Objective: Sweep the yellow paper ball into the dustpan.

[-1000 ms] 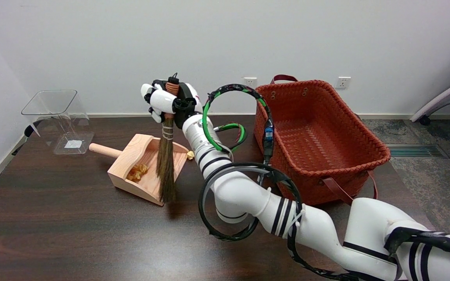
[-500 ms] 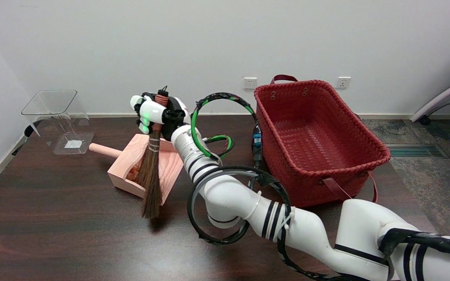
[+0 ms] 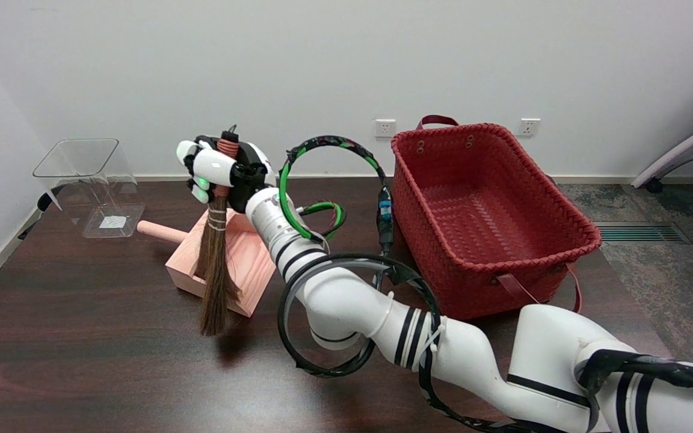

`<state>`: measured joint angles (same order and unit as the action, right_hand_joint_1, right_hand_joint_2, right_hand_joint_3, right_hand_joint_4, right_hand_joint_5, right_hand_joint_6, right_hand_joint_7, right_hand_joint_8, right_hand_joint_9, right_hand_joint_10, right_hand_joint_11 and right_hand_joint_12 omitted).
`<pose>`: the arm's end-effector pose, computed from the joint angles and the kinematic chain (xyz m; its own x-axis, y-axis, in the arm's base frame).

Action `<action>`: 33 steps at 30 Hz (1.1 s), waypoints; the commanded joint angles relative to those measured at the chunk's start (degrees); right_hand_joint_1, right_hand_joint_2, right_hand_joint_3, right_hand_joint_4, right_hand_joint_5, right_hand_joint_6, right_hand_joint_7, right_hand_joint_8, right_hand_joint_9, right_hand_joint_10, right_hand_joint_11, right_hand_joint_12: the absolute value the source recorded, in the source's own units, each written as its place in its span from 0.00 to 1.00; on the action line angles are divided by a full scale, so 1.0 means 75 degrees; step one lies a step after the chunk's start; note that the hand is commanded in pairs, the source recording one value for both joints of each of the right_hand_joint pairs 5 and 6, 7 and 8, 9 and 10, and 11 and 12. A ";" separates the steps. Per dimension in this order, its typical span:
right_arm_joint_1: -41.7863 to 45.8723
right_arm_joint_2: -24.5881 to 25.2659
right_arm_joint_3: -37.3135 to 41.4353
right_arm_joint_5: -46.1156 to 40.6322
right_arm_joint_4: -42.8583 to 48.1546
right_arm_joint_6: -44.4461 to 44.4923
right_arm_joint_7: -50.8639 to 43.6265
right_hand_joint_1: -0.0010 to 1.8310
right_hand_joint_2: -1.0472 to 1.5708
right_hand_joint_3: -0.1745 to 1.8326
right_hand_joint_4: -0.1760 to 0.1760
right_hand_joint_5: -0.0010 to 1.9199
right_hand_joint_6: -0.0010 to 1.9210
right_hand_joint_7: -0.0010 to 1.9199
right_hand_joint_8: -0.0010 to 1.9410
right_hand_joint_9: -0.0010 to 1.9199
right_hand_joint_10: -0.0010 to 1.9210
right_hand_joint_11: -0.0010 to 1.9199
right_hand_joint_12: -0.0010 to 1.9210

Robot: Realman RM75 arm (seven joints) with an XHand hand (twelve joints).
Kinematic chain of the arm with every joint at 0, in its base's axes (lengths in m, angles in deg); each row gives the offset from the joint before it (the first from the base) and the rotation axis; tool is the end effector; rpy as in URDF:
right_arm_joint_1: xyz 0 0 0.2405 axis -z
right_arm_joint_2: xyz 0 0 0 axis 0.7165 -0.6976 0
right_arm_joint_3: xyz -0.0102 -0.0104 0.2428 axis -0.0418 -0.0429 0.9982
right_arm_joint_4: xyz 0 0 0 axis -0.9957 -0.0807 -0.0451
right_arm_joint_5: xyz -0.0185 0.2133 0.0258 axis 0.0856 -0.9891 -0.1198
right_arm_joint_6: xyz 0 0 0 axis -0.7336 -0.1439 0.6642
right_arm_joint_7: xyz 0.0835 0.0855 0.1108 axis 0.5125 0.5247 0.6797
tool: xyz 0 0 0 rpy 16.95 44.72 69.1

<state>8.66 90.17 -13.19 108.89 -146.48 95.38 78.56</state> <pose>-0.2044 -0.4524 0.0414 -0.4580 -0.1271 0.8798 -0.8889 0.0791 -0.4513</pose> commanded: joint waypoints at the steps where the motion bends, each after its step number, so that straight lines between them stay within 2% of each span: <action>1: -0.0140 -0.0295 0.0020 0.0987 -0.0728 0.0186 -0.0484 0.75 0.79 0.48 0.50 1.00 1.00 1.00 0.99 1.00 1.00 1.00 1.00; 12: -0.0052 -0.0636 0.0034 0.1606 -0.1020 0.0513 -0.1626 0.75 0.79 0.48 0.50 1.00 1.00 1.00 0.99 1.00 1.00 1.00 1.00; 22: -0.0107 -0.1443 0.0049 0.2867 -0.0729 0.0429 -0.1664 0.76 0.79 0.48 0.50 1.00 1.00 1.00 0.99 1.00 1.00 1.00 1.00; 33: -0.0205 -0.2290 0.0049 0.3686 -0.0688 -0.0055 -0.1600 0.77 0.79 0.48 0.50 1.00 1.00 1.00 0.99 1.00 1.00 1.00 1.00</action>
<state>8.05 81.31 -12.93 125.96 -152.45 97.83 67.64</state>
